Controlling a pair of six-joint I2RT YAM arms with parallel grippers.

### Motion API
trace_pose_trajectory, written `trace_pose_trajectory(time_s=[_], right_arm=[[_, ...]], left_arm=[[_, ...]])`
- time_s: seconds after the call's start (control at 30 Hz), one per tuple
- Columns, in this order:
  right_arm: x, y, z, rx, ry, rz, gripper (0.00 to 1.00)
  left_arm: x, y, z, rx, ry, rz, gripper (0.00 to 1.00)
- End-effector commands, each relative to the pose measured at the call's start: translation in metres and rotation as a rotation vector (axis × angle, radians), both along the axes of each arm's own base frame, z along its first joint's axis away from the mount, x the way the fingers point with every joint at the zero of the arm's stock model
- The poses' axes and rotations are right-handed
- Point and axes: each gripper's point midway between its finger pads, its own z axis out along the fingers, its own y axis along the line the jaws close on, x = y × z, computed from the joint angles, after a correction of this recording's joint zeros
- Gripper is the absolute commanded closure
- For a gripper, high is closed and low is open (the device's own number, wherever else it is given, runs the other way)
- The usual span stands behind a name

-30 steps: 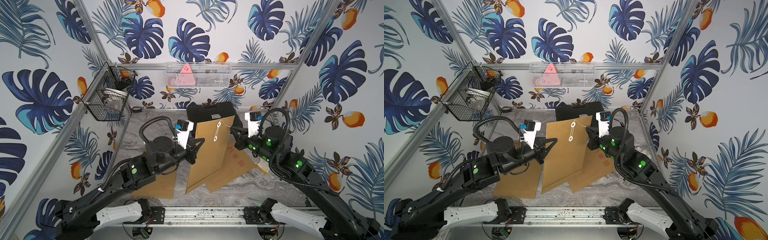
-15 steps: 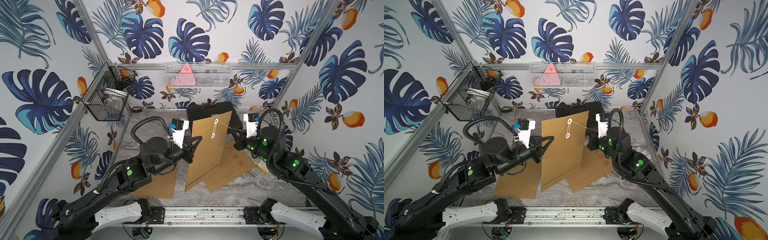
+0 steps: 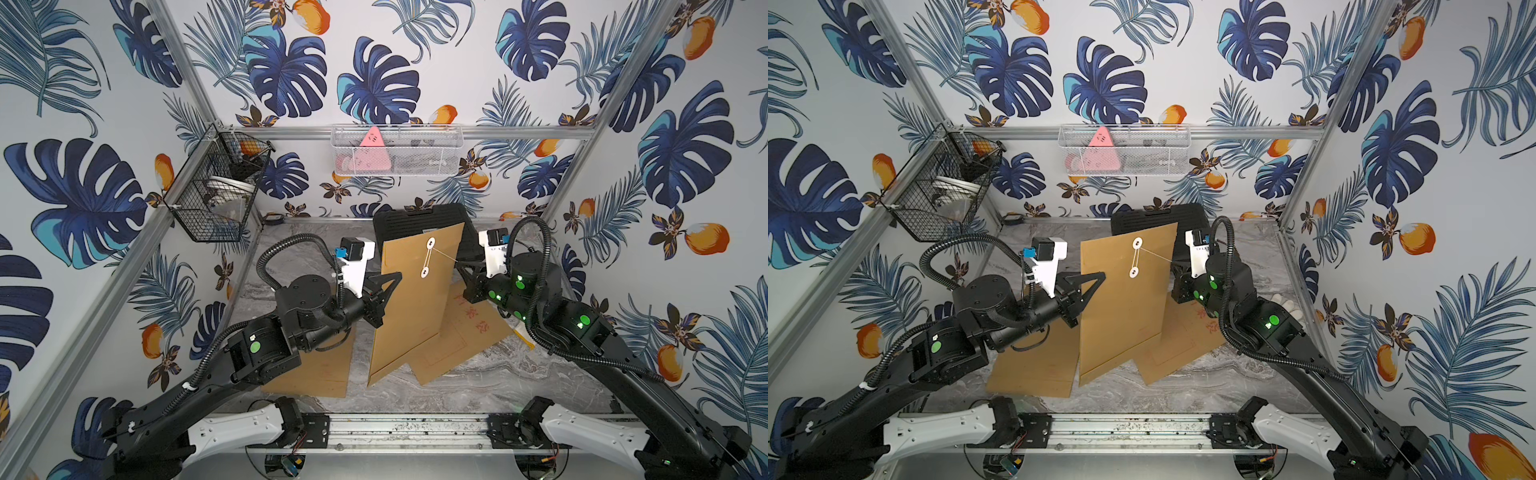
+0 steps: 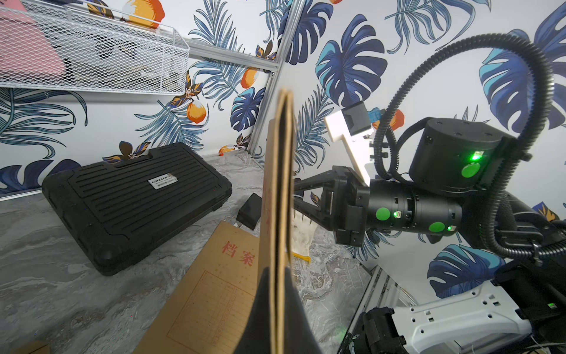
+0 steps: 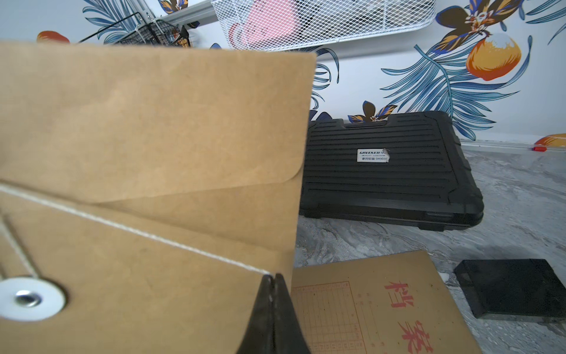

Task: Open the file bag

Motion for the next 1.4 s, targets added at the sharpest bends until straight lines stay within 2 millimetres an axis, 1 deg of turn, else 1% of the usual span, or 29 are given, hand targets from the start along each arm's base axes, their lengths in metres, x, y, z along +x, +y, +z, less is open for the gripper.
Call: trace_pose_trajectory(time_s=[0.0,0.1,0.2,0.37,0.43,0.57,0.77,1.03,1.13,1.37], right_arm=[[-0.006,0.004,-0.004,-0.036,0.005,0.049,1.00],[-0.011,0.010,0.002,-0.023,-0.014,0.099,1.00],[-0.015,0.020,0.013,-0.008,-0.030,0.162,1.00],[-0.012,0.033,0.014,-0.007,-0.011,0.205,1.00],[-0.011,0.036,0.017,0.003,-0.012,0.208,1.00],[-0.011,0.043,0.014,0.011,0.011,0.239,1.00],[-0.025,0.066,0.009,0.069,0.043,0.378,1.00],[-0.045,0.088,-0.001,0.078,0.080,0.566,1.00],[-0.051,0.092,-0.004,0.074,0.089,0.616,1.00],[-0.057,0.095,-0.005,0.082,0.094,0.653,1.00]], left_arm=[[0.003,0.005,0.014,-0.034,-0.028,0.033,1.00],[0.009,0.007,0.012,0.009,-0.036,0.063,1.00],[0.019,0.007,0.010,0.092,-0.049,0.107,1.00],[0.038,-0.002,0.003,0.260,-0.090,0.148,1.00],[0.042,-0.005,0.001,0.303,-0.105,0.151,1.00],[0.051,-0.008,0.000,0.369,-0.130,0.175,1.00],[0.059,-0.009,0.001,0.397,-0.146,0.205,1.00],[0.061,-0.008,0.002,0.387,-0.144,0.224,1.00],[0.061,-0.008,0.001,0.387,-0.142,0.227,1.00],[0.062,-0.010,-0.002,0.395,-0.137,0.224,1.00]])
